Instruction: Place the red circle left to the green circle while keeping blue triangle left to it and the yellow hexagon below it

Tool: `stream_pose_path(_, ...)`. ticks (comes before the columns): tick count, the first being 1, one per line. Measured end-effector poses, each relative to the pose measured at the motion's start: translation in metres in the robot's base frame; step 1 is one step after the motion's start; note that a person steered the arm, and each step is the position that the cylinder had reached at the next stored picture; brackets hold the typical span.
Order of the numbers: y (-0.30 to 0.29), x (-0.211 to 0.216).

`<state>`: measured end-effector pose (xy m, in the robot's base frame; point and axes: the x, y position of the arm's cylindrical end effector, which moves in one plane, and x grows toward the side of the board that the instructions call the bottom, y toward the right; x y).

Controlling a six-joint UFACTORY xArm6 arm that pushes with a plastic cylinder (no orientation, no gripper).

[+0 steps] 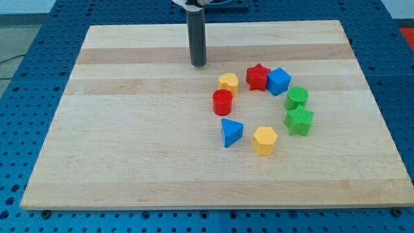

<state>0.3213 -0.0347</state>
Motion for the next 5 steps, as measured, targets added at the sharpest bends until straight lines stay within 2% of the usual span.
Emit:
stream_pose_path(2, -0.005, 0.001)
stream_pose_path(5, 0.001, 0.108)
